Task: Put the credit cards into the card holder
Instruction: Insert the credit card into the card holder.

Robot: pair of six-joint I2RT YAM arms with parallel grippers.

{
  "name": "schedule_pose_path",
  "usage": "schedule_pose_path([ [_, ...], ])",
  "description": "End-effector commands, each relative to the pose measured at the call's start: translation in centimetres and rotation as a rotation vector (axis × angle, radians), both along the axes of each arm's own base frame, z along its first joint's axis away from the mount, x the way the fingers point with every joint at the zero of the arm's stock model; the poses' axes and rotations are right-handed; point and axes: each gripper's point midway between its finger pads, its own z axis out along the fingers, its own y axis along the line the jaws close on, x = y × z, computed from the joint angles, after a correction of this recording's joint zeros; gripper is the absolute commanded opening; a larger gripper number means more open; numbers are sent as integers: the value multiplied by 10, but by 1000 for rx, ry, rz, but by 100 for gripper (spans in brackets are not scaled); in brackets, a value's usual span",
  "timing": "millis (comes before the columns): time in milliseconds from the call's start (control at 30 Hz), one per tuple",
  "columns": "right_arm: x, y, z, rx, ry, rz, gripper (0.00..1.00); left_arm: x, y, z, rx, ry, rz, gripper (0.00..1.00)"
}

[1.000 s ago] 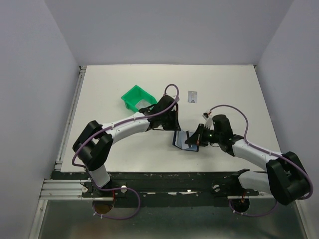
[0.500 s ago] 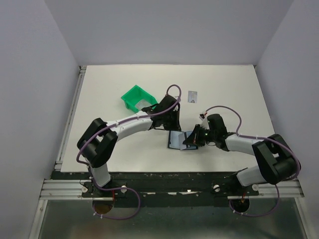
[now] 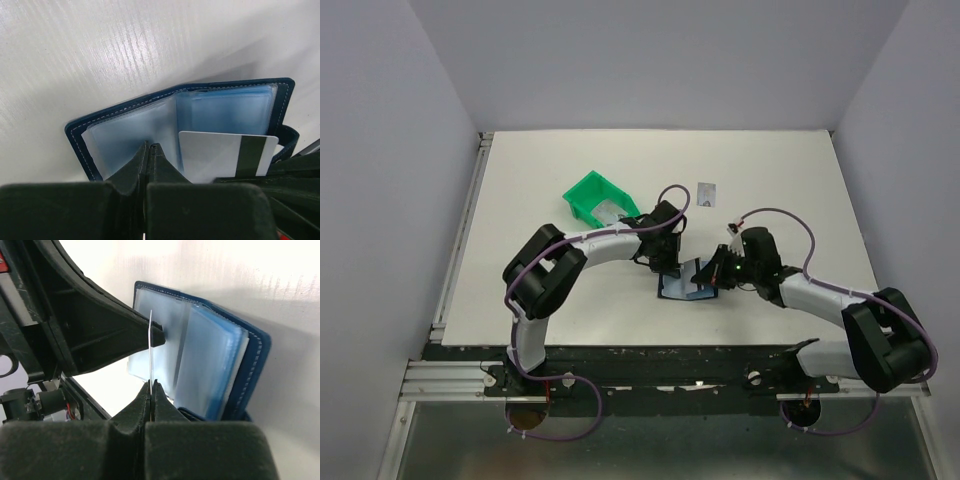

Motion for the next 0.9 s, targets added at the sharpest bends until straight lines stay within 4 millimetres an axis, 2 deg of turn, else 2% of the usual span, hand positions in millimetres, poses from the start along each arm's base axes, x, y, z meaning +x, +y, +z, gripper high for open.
schedule_pose_path([
  [0, 2, -12, -2, -68, -27, -44, 0, -11, 8, -15, 38, 59, 4, 0],
  [400, -2, -21, -28, -134, 82, -91, 0, -10, 9, -14, 38, 50, 2, 0],
  [867, -5, -9, -43, -69, 121, -63, 0, -9, 9, -14, 35, 49, -1, 0],
])
